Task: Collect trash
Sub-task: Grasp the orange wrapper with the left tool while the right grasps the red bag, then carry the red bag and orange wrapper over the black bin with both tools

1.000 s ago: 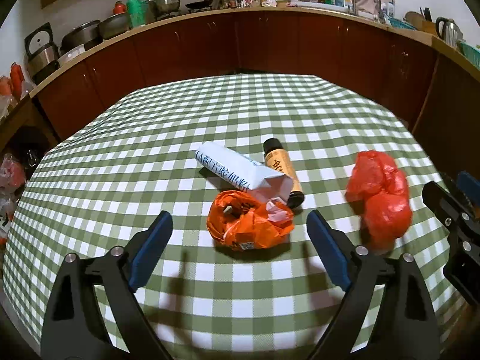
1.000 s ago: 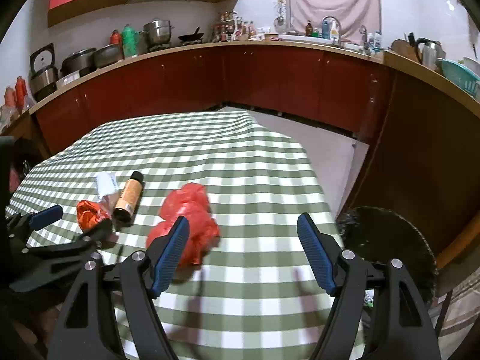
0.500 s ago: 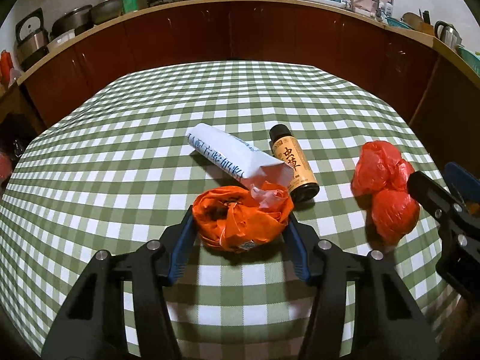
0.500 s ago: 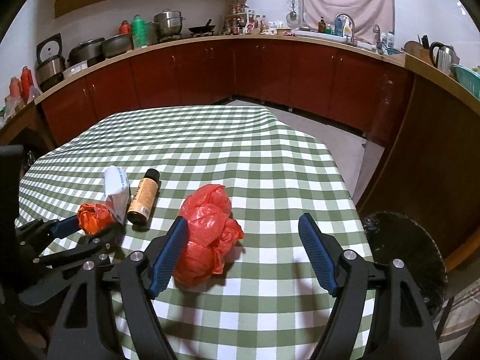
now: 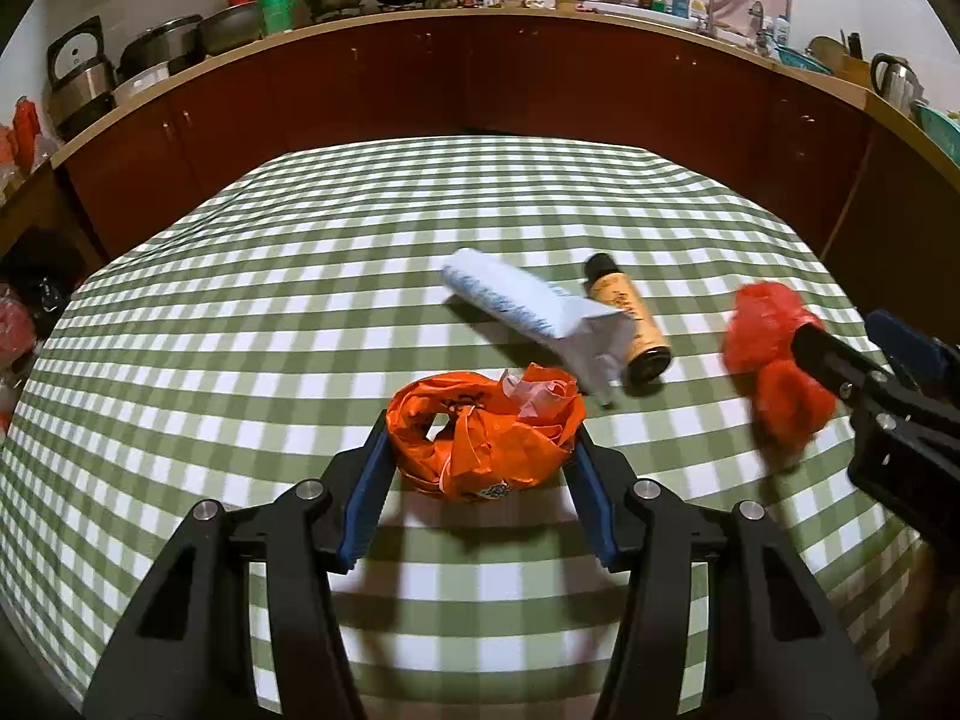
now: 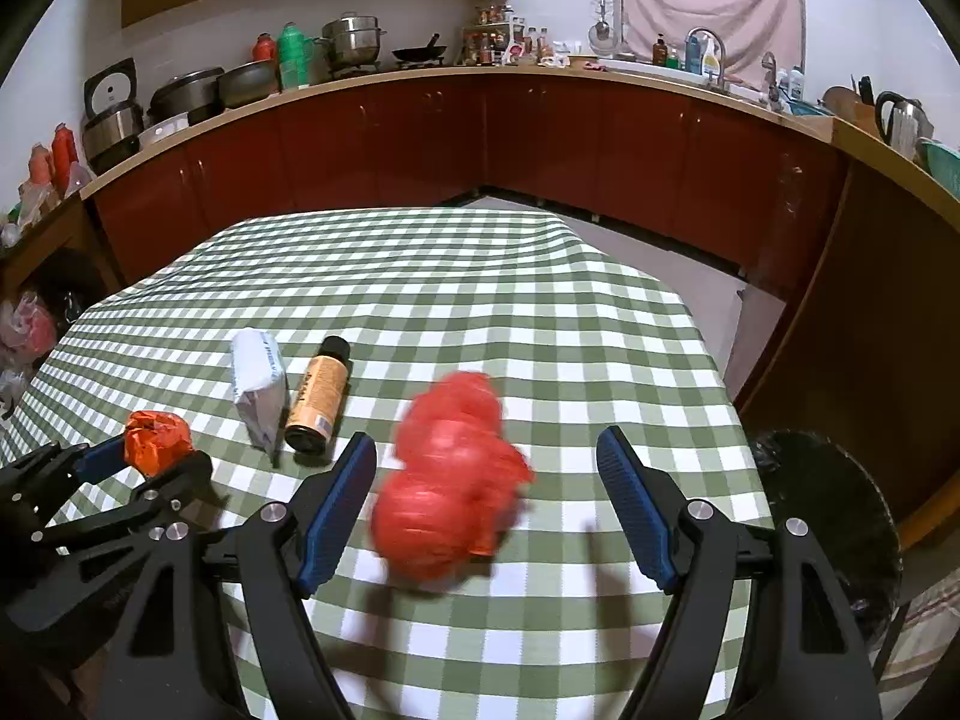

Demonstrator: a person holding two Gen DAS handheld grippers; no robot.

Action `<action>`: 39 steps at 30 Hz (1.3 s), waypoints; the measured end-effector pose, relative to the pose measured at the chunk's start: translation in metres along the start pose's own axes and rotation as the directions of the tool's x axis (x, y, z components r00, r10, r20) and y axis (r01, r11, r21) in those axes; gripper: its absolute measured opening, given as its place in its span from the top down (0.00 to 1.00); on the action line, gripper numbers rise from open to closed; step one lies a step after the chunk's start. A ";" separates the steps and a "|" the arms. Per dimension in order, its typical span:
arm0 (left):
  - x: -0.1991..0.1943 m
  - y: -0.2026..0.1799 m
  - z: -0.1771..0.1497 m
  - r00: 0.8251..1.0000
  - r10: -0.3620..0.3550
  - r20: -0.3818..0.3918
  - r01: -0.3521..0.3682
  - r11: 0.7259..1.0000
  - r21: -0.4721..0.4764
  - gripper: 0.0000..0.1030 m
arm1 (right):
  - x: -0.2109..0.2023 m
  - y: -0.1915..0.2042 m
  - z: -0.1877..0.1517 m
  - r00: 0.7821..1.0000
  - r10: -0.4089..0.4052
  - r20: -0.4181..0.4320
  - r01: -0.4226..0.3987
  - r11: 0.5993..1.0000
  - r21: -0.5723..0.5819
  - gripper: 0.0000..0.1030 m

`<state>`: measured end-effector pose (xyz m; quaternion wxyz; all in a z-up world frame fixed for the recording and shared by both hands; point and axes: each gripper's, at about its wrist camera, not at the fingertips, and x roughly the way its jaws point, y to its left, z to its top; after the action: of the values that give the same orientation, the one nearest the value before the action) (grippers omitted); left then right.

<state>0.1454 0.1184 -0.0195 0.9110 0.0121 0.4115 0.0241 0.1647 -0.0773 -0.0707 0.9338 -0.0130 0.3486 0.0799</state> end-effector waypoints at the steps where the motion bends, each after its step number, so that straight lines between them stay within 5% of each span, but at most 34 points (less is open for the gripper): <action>1: -0.001 0.004 0.000 1.000 0.008 0.001 -0.008 1.000 -0.003 0.49 | 0.001 0.002 0.000 1.000 -0.003 0.000 0.003 1.000 -0.004 0.28; 13: -0.005 0.035 -0.001 0.996 0.089 0.029 -0.088 0.996 -0.029 0.49 | 0.021 0.014 -0.004 0.994 -0.084 -0.070 0.081 0.996 -0.049 0.29; 17: -0.003 0.039 -0.001 0.996 0.085 0.027 -0.084 0.996 -0.041 0.49 | 0.026 0.015 -0.008 0.992 -0.083 -0.097 0.078 0.996 -0.052 0.49; 22: -0.001 0.039 -0.003 0.996 0.081 0.024 -0.080 0.996 -0.045 0.49 | 0.026 0.016 -0.012 0.991 -0.083 -0.101 0.078 0.995 -0.056 0.56; 39: -0.022 0.009 -0.004 0.998 0.041 0.054 -0.040 0.999 -0.033 0.49 | -0.008 -0.013 -0.019 0.996 -0.080 -0.048 0.080 0.997 0.003 0.58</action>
<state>0.1275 0.1263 -0.0057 0.9213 0.0067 0.3856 0.0488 0.1483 -0.0929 -0.0805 0.9276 -0.0264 0.3703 0.0412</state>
